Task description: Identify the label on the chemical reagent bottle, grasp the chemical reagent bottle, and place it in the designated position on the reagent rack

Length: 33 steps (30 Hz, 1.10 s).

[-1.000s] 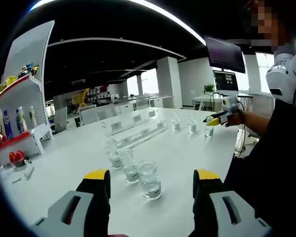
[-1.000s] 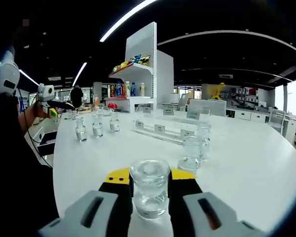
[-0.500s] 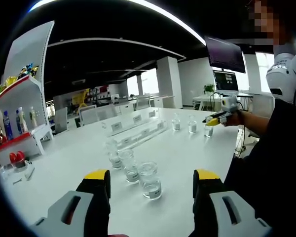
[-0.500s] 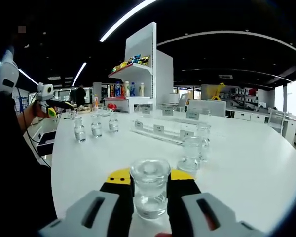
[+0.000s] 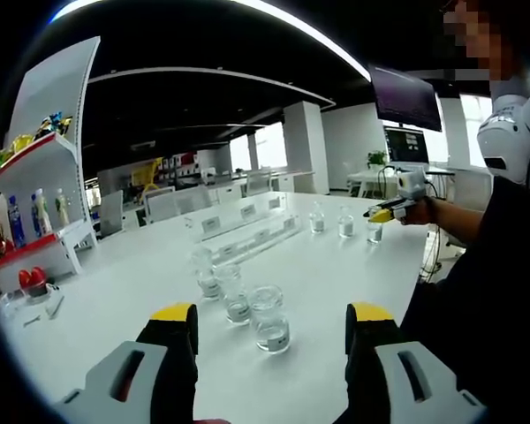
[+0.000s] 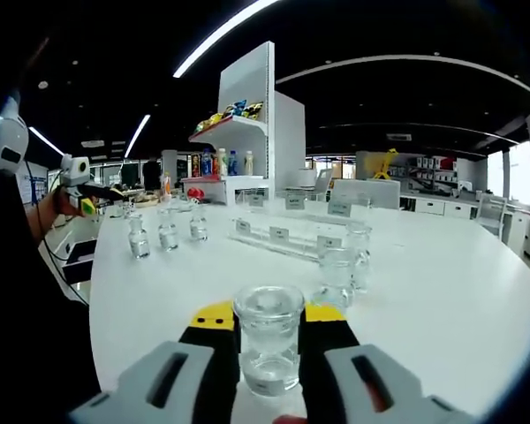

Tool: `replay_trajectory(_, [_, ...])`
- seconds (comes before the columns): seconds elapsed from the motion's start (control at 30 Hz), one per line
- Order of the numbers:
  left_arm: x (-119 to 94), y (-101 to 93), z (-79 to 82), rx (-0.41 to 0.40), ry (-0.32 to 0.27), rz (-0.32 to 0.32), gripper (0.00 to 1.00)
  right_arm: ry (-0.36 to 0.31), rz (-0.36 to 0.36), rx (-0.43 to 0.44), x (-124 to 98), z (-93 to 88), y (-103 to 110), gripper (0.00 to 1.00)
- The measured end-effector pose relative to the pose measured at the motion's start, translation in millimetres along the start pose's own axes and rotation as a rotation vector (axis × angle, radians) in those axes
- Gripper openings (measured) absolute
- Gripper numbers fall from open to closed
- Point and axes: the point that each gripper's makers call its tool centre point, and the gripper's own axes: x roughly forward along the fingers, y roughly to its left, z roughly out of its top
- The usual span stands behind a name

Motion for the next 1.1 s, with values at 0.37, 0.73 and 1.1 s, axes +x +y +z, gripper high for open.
replay_trajectory(0.37, [-3.3,1.2,-1.7,-0.004,-0.002,0.003,0.67,0.005,-0.011,-0.011,0.7,9.8,-1.6,0.24])
replay_trajectory(0.73, [-6.4,2.2,-2.2,-0.007,-0.007,0.007,0.67,-0.002,0.002,-0.034,7.8,25.3,2.6,0.24])
replay_trajectory(1.1, [-4.6,1.4,-3.1,-0.009,-0.007,0.005,0.67,-0.012,0.016,-0.035,18.2,37.9,1.9,0.24])
